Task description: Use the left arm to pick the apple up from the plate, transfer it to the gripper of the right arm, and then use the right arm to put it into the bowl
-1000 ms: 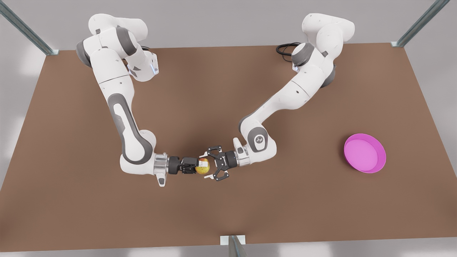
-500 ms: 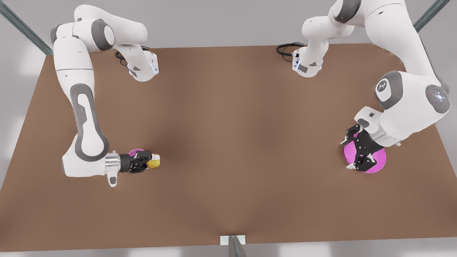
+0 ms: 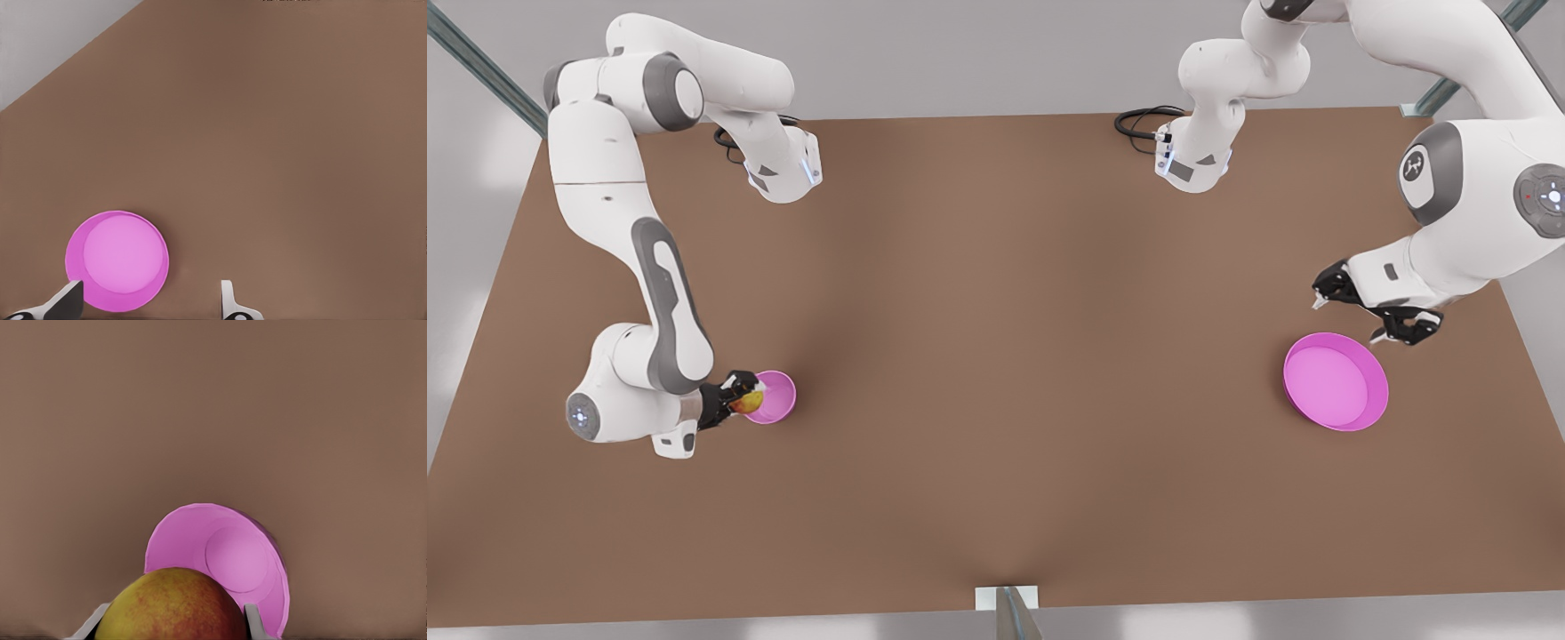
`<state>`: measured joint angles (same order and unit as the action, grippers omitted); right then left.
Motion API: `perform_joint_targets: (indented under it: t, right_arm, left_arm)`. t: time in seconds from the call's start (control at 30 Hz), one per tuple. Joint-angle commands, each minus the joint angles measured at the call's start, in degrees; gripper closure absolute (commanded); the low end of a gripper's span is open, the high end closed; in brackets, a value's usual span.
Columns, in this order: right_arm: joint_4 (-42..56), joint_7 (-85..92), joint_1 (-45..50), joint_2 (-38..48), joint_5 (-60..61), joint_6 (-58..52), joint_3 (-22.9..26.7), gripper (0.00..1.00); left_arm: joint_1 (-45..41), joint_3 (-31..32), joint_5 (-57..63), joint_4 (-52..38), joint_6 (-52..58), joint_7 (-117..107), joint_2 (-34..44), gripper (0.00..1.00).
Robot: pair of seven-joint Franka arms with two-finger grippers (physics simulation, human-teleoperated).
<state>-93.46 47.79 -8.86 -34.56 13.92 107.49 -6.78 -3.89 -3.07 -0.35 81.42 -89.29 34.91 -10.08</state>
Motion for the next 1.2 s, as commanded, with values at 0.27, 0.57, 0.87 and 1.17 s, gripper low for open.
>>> perform_joint_targets:
  t: [0.27,0.57,0.87,1.17]
  right_arm:
    - [-3.7,3.8,-2.2,0.0,4.4,4.1,-0.3,0.25]
    - [-4.0,3.8,-2.3,0.0,4.8,4.0,-0.4,0.00]
    - [26.6,-37.6,0.1,16.3,-19.2,-20.8,-9.6,0.00]
    - [23.5,-55.6,5.6,16.6,-17.4,-22.3,-2.4,0.00]
  left_arm:
    - [-0.2,0.0,0.2,0.0,0.8,-37.5,-0.1,0.00]
    - [-0.4,0.0,0.5,0.0,0.8,-37.6,-0.2,0.00]
    - [-0.4,0.0,0.5,0.0,0.8,-37.7,-0.2,0.00]
    - [-0.4,0.0,0.7,0.0,0.8,-37.7,-0.2,0.00]
